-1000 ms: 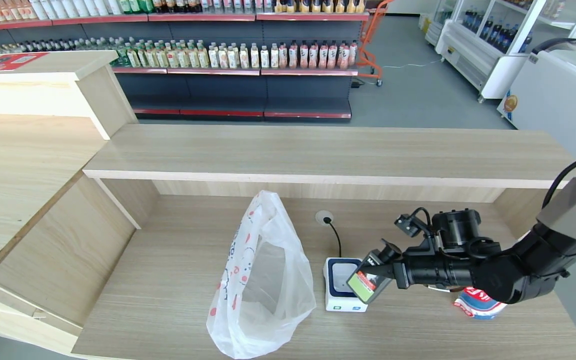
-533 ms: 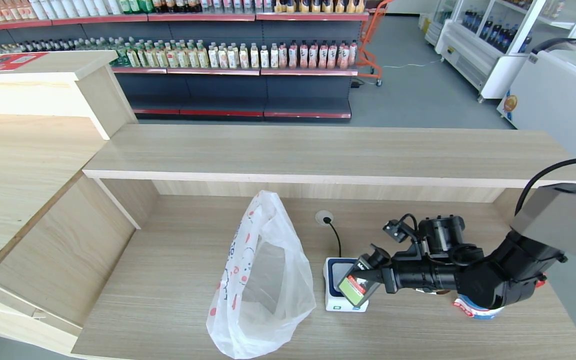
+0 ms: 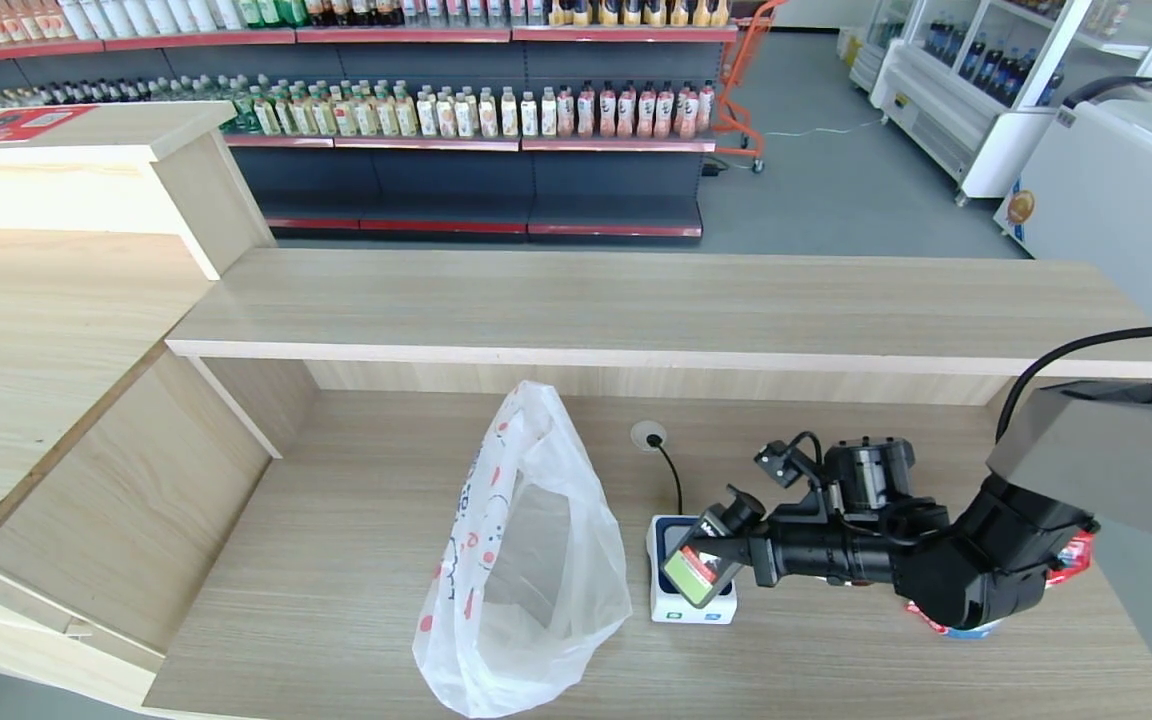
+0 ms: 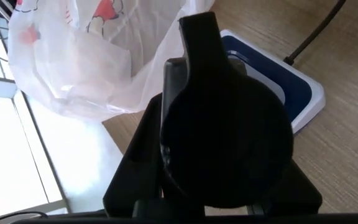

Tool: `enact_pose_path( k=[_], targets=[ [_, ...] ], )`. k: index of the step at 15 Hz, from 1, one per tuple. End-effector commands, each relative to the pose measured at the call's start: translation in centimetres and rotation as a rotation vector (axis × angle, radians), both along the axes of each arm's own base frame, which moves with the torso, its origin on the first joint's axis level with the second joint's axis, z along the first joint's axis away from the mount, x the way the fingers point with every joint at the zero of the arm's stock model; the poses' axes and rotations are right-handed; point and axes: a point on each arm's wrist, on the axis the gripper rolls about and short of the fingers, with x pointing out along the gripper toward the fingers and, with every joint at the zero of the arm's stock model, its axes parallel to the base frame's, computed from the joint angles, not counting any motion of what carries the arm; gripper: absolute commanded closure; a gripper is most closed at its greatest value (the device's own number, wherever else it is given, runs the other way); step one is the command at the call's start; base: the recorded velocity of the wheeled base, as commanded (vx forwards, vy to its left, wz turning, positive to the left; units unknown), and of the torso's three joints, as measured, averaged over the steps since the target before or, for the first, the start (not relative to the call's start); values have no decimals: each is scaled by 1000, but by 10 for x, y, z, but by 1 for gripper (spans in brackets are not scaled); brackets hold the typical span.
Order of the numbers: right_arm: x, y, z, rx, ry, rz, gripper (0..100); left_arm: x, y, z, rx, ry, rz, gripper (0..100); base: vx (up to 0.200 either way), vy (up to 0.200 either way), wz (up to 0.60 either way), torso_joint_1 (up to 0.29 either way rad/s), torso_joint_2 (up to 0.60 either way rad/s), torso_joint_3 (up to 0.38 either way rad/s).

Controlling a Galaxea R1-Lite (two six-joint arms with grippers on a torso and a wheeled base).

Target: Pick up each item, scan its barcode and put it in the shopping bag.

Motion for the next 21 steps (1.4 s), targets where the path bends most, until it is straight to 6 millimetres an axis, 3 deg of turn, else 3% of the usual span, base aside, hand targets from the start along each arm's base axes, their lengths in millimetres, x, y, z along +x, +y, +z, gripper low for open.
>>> enact_pose_path(
  k=[1,3,4,5,6,8,9,11,12,14,18,21],
  targets=[
    [-1,-1,1,3,1,-5,100,0,0,0,0,-1,0,0,0,0,0,0,0,0],
    [-4,-4,24,48,-10,-32,100,0,0,0,0,-1,0,0,0,0,0,0,0,0],
    [-12,-5,44,97,1,-58,100,0,0,0,0,-1,0,0,0,0,0,0,0,0],
    [-37,-12,85,150,-30,-96,100,0,0,0,0,-1,0,0,0,0,0,0,0,0],
    [-51,-19,100,137,-85,-145,100,0,0,0,0,-1,0,0,0,0,0,0,0,0],
    [-67,-40,122,85,-219,-204,100,0,0,0,0,-1,0,0,0,0,0,0,0,0],
    [-80,-65,133,1,-351,-237,100,0,0,0,0,-1,0,0,0,0,0,0,0,0],
    [-98,-77,138,-24,-388,-261,100,0,0,0,0,-1,-1,0,0,0,0,0,0,0],
    [-123,-85,140,-26,-391,-286,100,0,0,0,1,-1,-1,0,0,0,0,0,0,0],
    [-143,-87,136,-27,-379,-286,100,0,0,0,0,-1,-1,0,0,0,0,0,0,0],
    [-146,-88,139,-13,-382,-293,100,0,0,0,1,-1,0,0,-150,0,0,1,2,3],
    [-146,-90,134,0,-340,-315,100,0,0,0,0,-1,-1,0,0,0,0,0,0,0]
  ],
)
